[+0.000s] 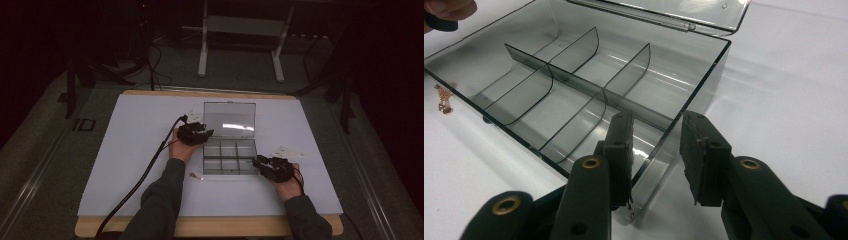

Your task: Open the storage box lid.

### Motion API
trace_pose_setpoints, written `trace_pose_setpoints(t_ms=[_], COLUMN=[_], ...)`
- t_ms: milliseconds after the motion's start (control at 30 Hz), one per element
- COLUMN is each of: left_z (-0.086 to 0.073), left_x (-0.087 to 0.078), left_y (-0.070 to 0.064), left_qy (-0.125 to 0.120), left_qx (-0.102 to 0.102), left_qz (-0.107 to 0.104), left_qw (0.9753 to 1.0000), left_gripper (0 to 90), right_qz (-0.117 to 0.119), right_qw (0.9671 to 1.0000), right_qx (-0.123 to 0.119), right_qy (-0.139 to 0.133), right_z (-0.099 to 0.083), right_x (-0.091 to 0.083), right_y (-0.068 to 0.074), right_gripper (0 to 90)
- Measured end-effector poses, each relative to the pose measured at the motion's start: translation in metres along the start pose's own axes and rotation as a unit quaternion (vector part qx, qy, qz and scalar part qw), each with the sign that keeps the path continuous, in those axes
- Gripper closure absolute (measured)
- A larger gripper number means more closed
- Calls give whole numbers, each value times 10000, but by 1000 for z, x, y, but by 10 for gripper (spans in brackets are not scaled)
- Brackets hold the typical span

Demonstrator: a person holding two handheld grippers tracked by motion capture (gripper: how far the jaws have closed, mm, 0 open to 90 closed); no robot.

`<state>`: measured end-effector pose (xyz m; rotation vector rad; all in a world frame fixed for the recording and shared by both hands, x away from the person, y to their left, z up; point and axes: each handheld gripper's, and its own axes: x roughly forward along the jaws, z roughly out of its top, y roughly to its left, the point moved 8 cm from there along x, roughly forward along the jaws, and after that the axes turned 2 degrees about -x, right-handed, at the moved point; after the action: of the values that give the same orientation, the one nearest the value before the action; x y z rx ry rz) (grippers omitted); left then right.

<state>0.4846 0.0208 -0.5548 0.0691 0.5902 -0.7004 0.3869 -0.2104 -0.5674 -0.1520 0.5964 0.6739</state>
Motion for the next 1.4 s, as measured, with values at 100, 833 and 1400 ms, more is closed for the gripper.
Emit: trace_pose_setpoints(t_ms=[100, 833, 1400], left_z=[0, -3, 3], left_x=[1, 1, -9], left_y=[1, 5, 7], left_qy=[25, 158, 5], left_qx=[-42, -262, -285], left_qz=[-31, -12, 80], left_qw=[10000, 9995, 9996], left_gripper=[565, 533, 551], right_qz=[5, -22, -54], right_qw=[10000, 10000, 10000], right_qx=[8, -37, 20], right_qy=[-3, 27, 21], right_z=[0, 0, 0], right_x=[0, 0, 0], right_y=[0, 0, 0], right_gripper=[668, 669, 678])
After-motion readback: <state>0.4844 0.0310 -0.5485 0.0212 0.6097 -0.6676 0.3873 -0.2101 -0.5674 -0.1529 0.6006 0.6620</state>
